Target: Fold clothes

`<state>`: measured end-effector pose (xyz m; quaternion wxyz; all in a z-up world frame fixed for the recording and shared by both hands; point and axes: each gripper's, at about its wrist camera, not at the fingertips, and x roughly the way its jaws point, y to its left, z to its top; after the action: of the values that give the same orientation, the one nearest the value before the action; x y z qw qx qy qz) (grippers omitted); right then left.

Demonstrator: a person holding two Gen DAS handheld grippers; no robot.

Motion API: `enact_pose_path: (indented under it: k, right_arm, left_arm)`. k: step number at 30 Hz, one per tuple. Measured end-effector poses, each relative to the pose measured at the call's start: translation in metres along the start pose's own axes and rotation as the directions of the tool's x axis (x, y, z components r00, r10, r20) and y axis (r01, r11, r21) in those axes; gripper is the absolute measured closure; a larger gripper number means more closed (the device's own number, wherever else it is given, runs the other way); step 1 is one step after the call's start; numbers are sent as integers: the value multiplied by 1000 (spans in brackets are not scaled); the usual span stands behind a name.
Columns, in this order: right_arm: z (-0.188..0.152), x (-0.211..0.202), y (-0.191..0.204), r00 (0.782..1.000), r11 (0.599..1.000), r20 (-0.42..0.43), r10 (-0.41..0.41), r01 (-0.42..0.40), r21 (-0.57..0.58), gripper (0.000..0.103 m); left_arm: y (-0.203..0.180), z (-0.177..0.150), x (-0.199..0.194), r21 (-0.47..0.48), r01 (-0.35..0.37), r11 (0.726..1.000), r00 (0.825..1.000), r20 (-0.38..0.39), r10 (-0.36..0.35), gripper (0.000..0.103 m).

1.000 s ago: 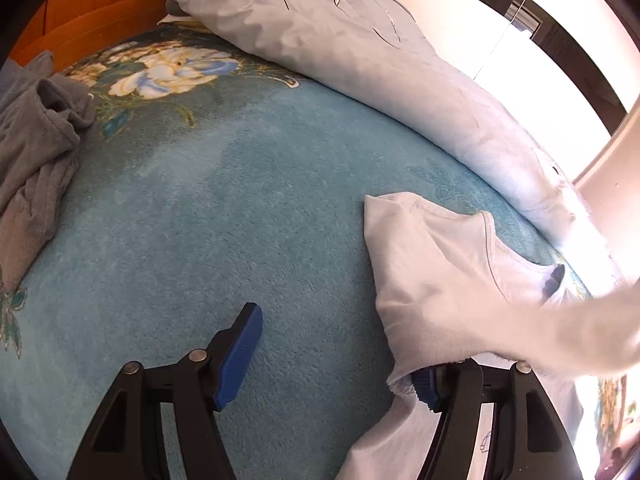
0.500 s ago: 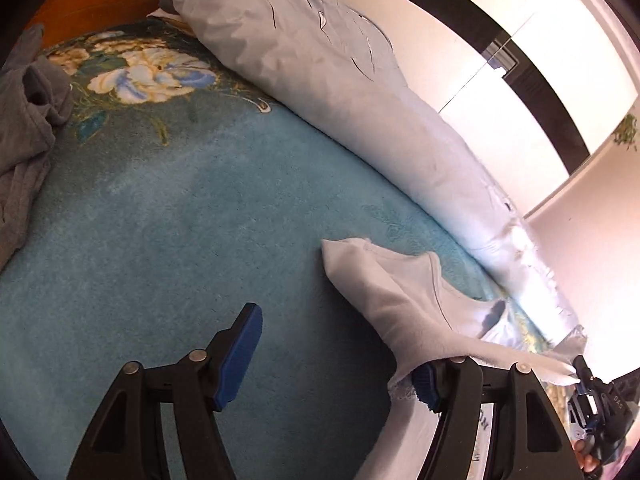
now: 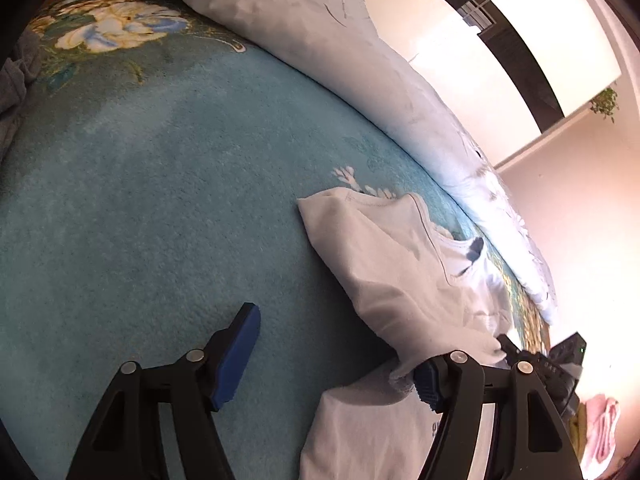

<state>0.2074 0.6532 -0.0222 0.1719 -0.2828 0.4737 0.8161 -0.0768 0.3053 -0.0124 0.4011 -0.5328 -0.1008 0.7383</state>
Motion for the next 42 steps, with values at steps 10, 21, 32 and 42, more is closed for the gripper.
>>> enact_pose_path:
  k: [10,21,32,42]
  right_arm:
    - [2,-5,3,999,999,-29,-27,25,-44,86]
    - [-4,-35,26,988,971,62,-143,152,-184,45]
    - [-15,-91,26,909,950,347,-232,288,-120,41]
    - [-15,-96,6,894,950,363,-262,306,-67,41]
  left_arm:
    - [-30,4,9,131,14,991,994,-109,1,28]
    - [28,21,-14,-65,115,991,992,-52,-119,27]
    - [1,74,58,-119,101,988,990,-86,-111,41]
    - [-73,114,64,267,-112,957,991,-42,128,98]
